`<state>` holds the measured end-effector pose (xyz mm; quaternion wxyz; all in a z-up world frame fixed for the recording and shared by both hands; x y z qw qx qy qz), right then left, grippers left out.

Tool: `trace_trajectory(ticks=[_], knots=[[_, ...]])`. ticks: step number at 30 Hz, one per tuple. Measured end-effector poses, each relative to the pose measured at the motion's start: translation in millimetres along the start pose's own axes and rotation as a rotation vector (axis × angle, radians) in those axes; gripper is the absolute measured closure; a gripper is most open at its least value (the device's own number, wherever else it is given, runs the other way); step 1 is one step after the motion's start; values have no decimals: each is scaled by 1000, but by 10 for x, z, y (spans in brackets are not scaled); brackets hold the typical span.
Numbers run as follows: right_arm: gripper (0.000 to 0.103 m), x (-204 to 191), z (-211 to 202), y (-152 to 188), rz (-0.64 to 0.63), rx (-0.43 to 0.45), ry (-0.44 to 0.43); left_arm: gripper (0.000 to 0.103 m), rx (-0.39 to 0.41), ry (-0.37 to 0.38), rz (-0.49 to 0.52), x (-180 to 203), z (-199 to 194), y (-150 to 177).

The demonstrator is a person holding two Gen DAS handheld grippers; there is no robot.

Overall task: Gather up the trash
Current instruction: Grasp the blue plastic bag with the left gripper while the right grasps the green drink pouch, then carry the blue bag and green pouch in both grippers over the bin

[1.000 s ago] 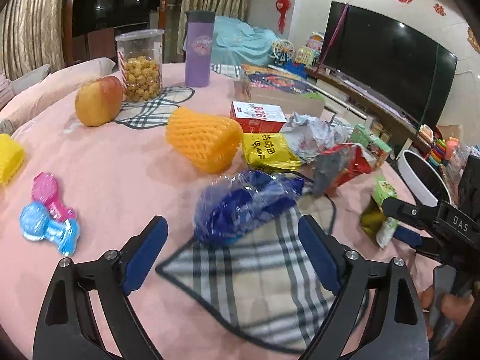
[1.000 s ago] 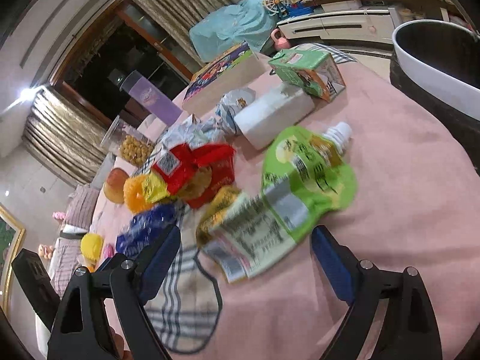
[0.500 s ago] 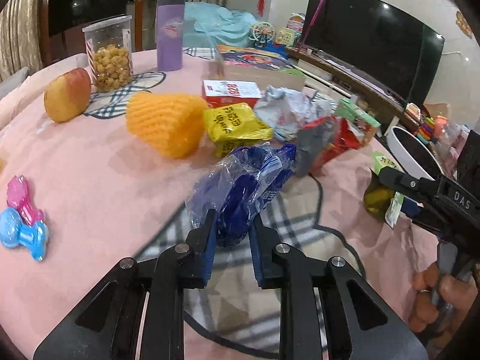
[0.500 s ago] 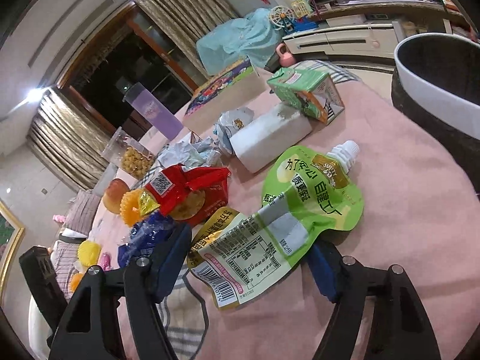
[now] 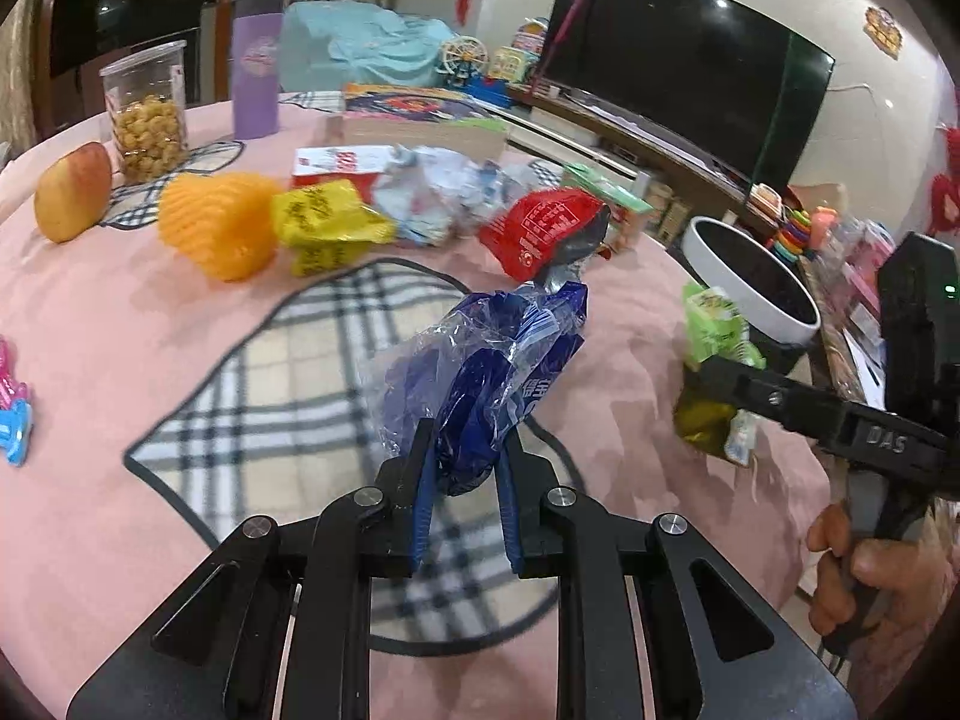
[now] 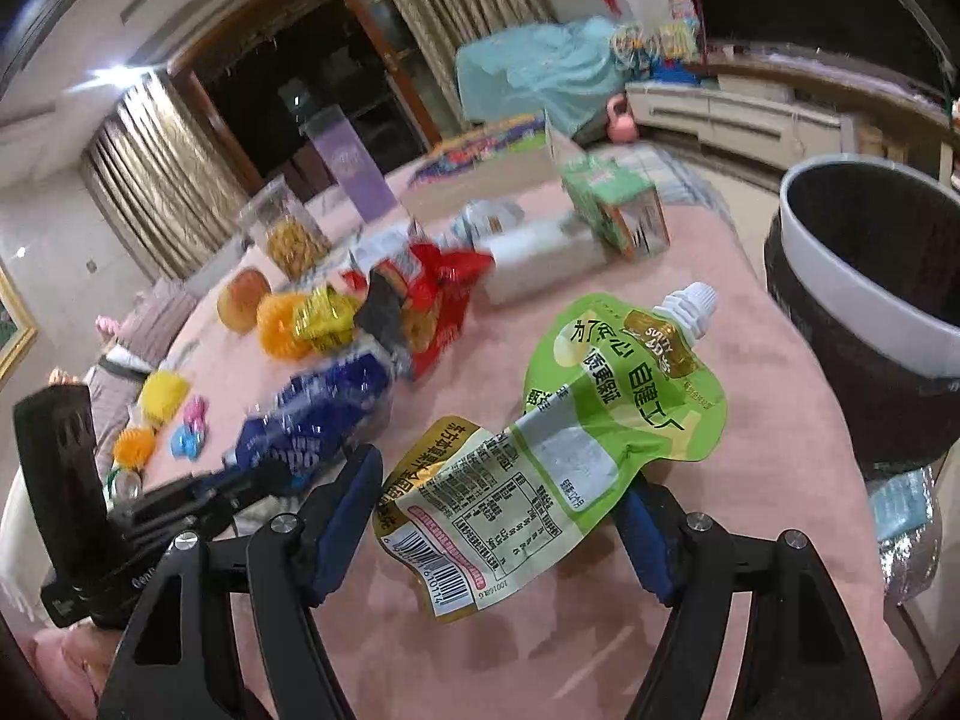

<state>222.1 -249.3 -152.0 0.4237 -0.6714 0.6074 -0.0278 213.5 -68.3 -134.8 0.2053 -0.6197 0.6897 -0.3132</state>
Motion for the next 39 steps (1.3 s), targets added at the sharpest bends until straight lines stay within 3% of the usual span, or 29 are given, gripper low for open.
trace_trajectory(ticks=[3, 9, 10, 11, 12, 20, 22, 39], knots=[[24, 136, 9, 87, 102, -34, -40, 86, -9, 10, 8, 74, -16, 50], [24, 331, -107, 68, 316, 58, -175, 86, -20, 20, 21, 178, -73, 144], [27, 364, -131, 68, 317, 80, -168, 86, -21, 22, 24, 189, -77, 150], [46, 383, -128, 78, 309, 76, -155, 86, -21, 23, 26, 205, -85, 150], [57, 401, -113, 104, 302, 62, -147, 86, -21, 24, 29, 220, -91, 148], [62, 423, -347, 80, 241, 112, -110, 86, -27, 61, 54, 455, -70, 86], [71, 465, -423, 25, 236, 130, -97, 86, -23, 70, 77, 563, -63, 59], [72, 953, -1152, -263, 236, 281, -8, 86, -4, 170, 163, 1381, 100, -346]])
Point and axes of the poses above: each gripper's, at about its wrist camera, not at the fingertips, and z roughly the way its jaws point, x to its right, y to its underside, the point moved 8 cm from there along z, roughly the way its jaws point, and after that the axes turned 7 degrees about -y, right-handed, at the moved point
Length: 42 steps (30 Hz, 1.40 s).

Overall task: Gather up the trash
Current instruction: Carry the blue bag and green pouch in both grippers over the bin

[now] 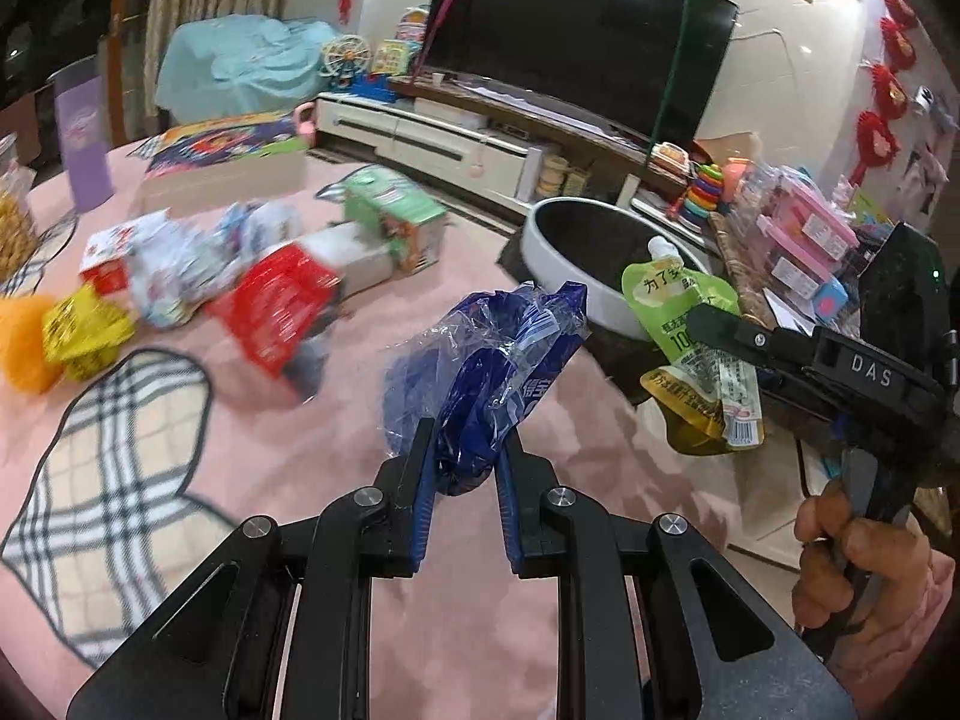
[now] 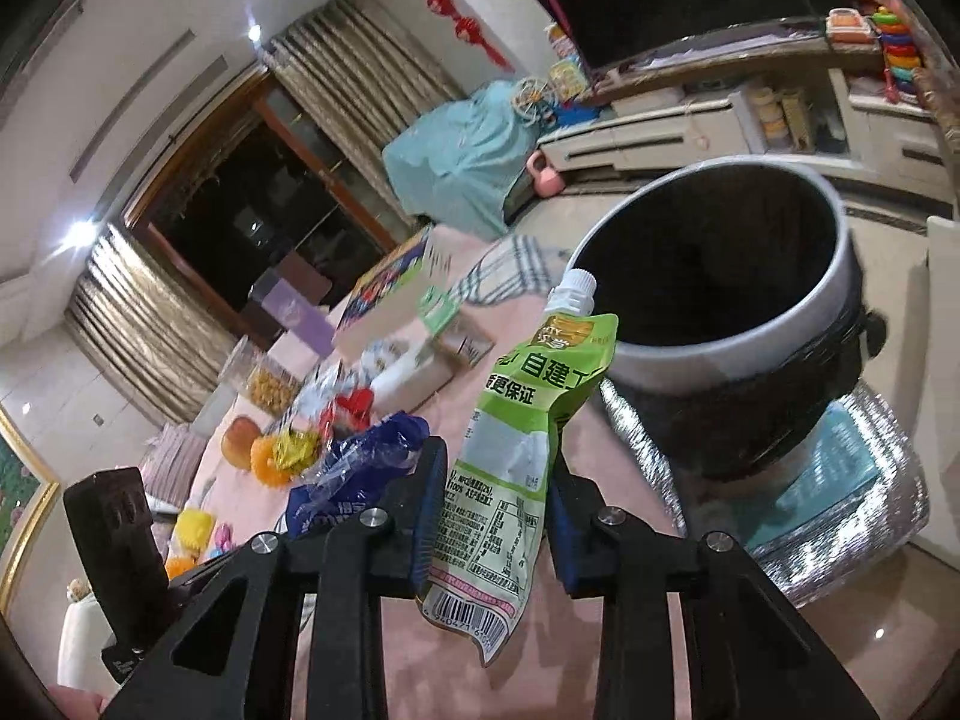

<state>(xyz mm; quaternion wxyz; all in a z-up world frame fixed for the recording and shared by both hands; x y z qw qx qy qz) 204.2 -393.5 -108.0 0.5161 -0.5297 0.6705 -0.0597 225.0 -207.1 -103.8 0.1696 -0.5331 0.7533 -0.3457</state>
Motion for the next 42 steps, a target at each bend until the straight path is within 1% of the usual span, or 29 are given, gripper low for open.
trace_trajectory(ticks=[7, 11, 18, 24, 30, 36, 39, 42], knots=[[72, 223, -165, -287, 2, 49, 42, 86, 24, 21, 55, 334, 141, -276], [72, 322, -179, -426, -6, 61, 65, 86, 30, 34, 71, 463, 225, -409], [72, 523, -202, -623, 0, 83, 89, 86, 41, 31, 107, 624, 351, -603], [73, 620, -201, -747, 2, 101, 104, 86, 46, 20, 147, 744, 454, -719], [73, 706, -158, -860, -3, 102, 123, 86, 39, 12, 169, 829, 586, -829], [73, 800, -51, -934, -6, 84, 148, 86, 26, 13, 200, 986, 752, -984], [73, 847, 4, -942, -8, 68, 161, 86, 17, 2, 216, 1045, 866, -1043], [72, 877, 41, -917, -9, 55, 176, 86, -1, 8, 215, 1099, 980, -1068]])
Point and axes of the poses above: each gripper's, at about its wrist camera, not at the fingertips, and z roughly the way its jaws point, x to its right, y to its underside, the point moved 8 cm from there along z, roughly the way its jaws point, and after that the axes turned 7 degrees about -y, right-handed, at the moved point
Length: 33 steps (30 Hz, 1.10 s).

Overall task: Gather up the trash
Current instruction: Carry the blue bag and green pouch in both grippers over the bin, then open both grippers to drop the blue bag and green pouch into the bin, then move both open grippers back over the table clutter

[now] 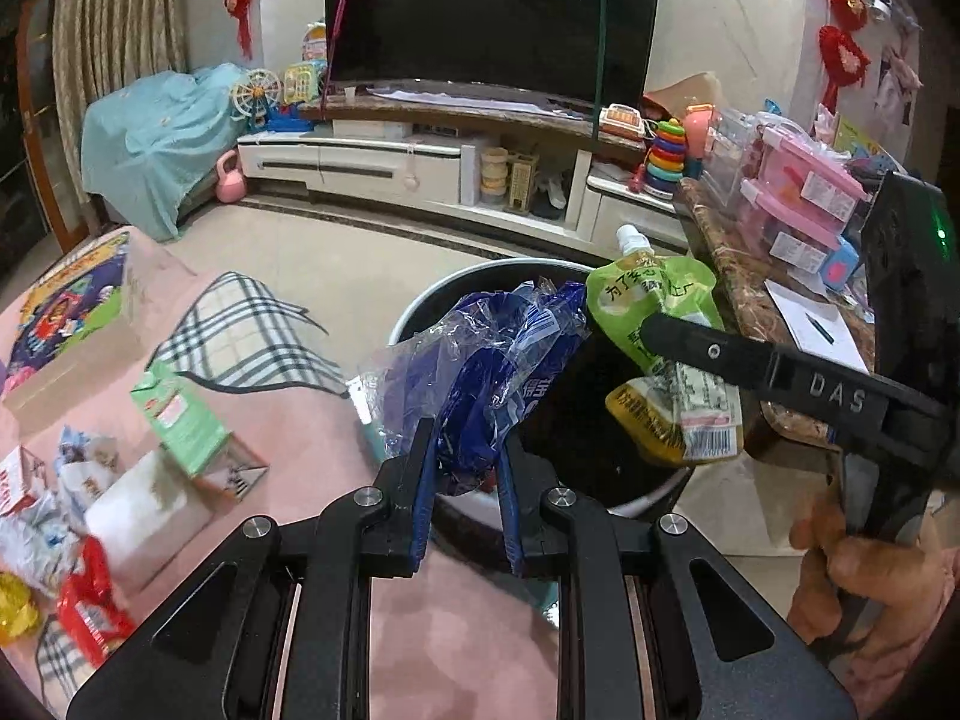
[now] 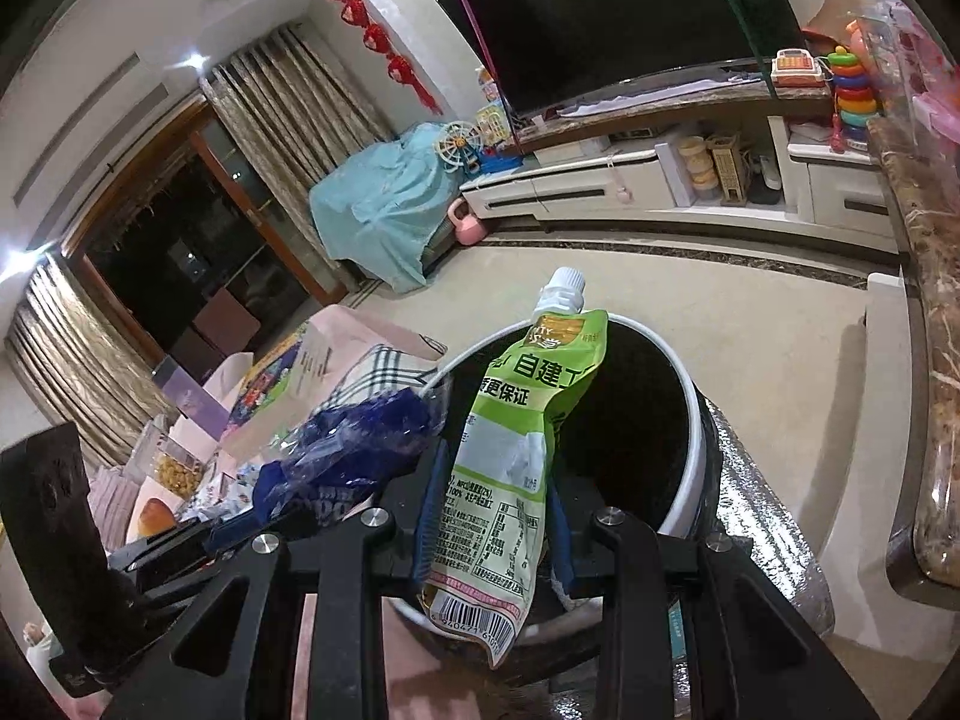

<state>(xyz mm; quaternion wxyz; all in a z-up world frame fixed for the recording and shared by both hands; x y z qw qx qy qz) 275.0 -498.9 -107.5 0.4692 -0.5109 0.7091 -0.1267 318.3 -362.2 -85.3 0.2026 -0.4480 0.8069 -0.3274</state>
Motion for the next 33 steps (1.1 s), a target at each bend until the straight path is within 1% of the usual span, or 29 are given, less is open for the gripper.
trace_trajectory(ticks=[5, 7, 9, 10, 11, 12, 13, 14, 16, 18, 19, 21, 22, 23, 24, 27, 31, 33], knots=[[72, 44, 64, -23, -8, -22, 15, 84, -20, 9, 13, 66, 130, -3], [69, 67, 78, -48, -6, -25, 21, 84, -31, 4, 14, 64, 166, 3], [68, 100, 79, -71, 7, -25, 21, 79, -41, 3, 15, 66, 189, 8], [68, 122, 74, -82, 17, -25, 24, 70, -47, 4, 12, 73, 204, 8], [65, 141, 65, -89, 23, -21, 28, 56, -52, 5, 3, 60, 208, 15], [59, 149, 50, -100, 28, -15, 30, 50, -47, 5, -3, 50, 197, 15], [58, 158, 37, -110, 30, -10, 28, 40, -38, 3, -9, 29, 173, 16], [57, 154, 9, -114, 31, -4, 24, 37, -32, 1, -15, 14, 148, 20], [56, 144, -37, -111, 35, 3, 22, 37, -25, 4, -28, -23, 98, 48], [48, 116, -81, -84, 40, 11, 14, 36, -25, 8, -49, -67, 39, 107], [47, 95, -108, -67, 41, 17, 11, 34, -24, 11, -61, -90, 2, 147], [40, 50, -131, -30, 39, 23, 4, 33, -14, 19, -78, -124, -82, 236], [37, 12, -150, 21, 41, 24, -3, 32, -10, 17, -87, -151, -127, 296], [31, -16, -156, 47, 42, 24, -6, 31, -8, 12, -97, -181, -172, 362], [29, -60, -168, 96, 41, 26, -15, 31, -8, 11, -105, -197, -203, 411], [24, -172, -180, 207, 29, 20, -22, 31, -3, 8, -138, -289, -328, 581], [20, -379, -192, 384, 2, 12, -35, 31, 6, -16, -180, -465, -489, 814], [16, -489, -179, 477, -11, 4, -46, 31, 9, -33, -209, -596, -571, 942]])
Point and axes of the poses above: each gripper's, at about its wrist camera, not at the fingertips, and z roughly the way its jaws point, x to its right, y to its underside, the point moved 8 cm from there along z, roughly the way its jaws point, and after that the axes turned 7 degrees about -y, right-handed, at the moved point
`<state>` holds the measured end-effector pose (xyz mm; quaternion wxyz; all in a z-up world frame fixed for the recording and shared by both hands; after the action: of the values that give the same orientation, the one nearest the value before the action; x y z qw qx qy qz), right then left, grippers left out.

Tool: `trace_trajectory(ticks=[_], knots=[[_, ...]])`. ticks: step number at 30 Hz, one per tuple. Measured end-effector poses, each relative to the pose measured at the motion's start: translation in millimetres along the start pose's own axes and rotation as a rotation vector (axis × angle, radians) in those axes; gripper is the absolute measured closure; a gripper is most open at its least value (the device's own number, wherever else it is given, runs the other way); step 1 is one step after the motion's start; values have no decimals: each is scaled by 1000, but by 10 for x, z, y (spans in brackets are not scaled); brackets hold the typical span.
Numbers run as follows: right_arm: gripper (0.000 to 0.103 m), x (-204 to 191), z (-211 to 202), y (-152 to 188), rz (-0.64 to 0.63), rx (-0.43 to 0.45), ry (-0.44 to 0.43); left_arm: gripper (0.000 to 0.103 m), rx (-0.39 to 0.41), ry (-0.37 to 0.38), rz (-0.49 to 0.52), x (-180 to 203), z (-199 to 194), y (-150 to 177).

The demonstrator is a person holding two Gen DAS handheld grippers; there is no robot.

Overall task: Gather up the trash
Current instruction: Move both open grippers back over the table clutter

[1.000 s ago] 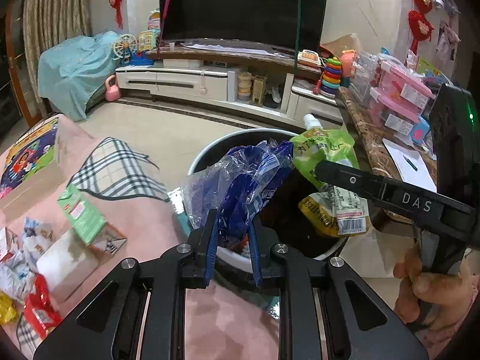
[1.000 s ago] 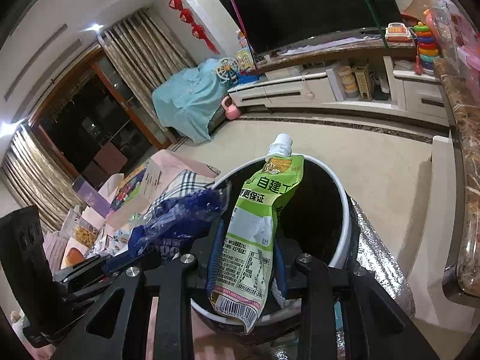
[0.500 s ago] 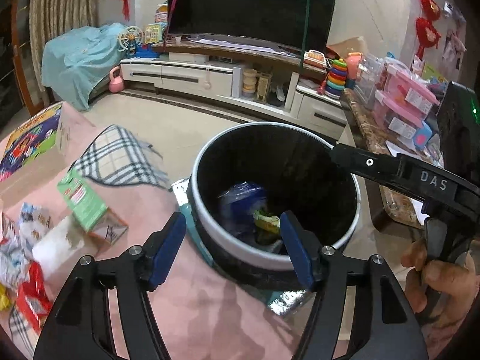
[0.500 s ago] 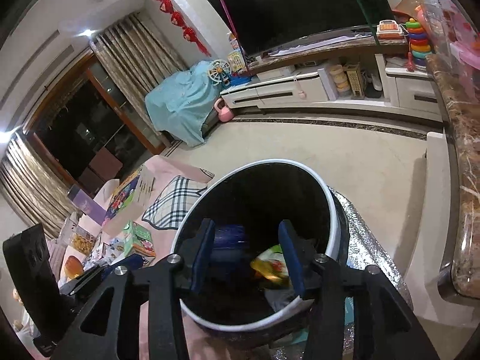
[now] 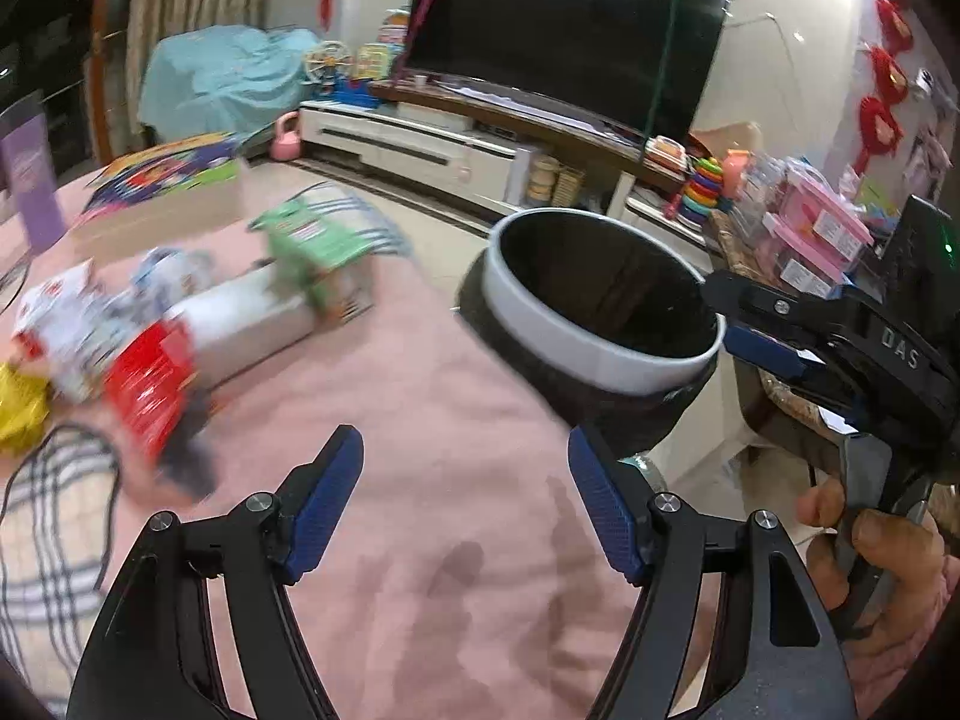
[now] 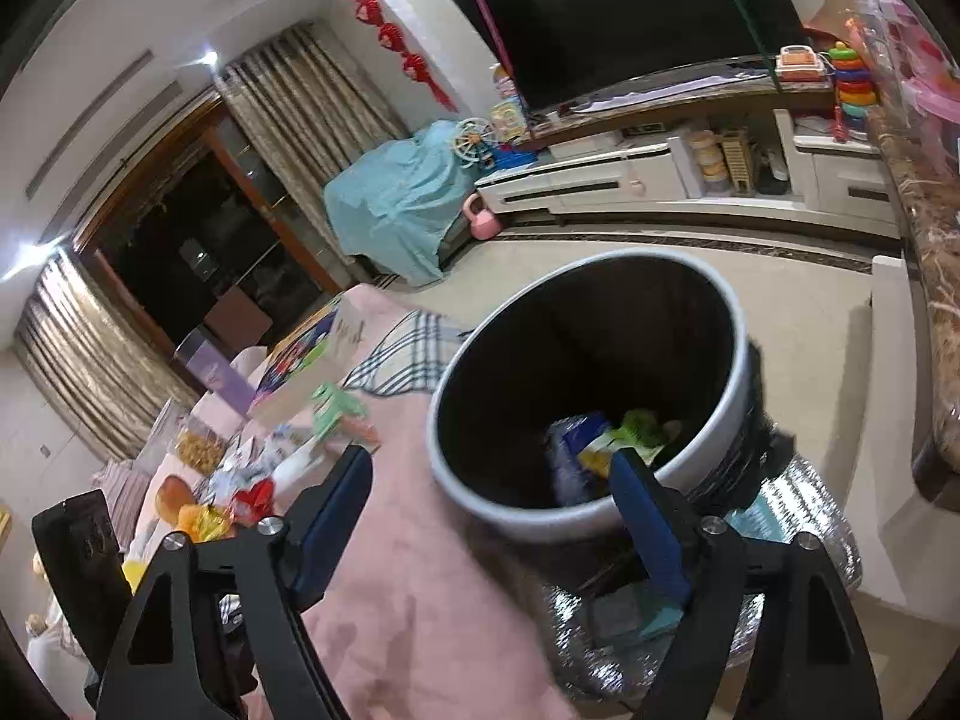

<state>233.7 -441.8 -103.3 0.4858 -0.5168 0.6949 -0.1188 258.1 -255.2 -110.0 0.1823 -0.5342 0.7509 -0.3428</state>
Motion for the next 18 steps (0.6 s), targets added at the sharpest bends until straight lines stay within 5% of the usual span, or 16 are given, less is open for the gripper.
trace_trajectory(ticks=[18], knots=[[16, -950, 434, 782, -67, -149, -138, 30, 1, -155, -211, -1353, -450, 589]])
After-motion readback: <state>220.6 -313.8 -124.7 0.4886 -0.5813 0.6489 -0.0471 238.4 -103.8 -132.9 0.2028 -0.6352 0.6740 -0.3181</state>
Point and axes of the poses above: each gripper's, at about its wrist camera, not at the fingertips, and z roughly the way its jaws point, x to its right, y to its underside, the point moved 8 cm from there along z, roughly the way its jaws point, and after that the axes turned 7 degrees about -y, right-handed, at the moved point
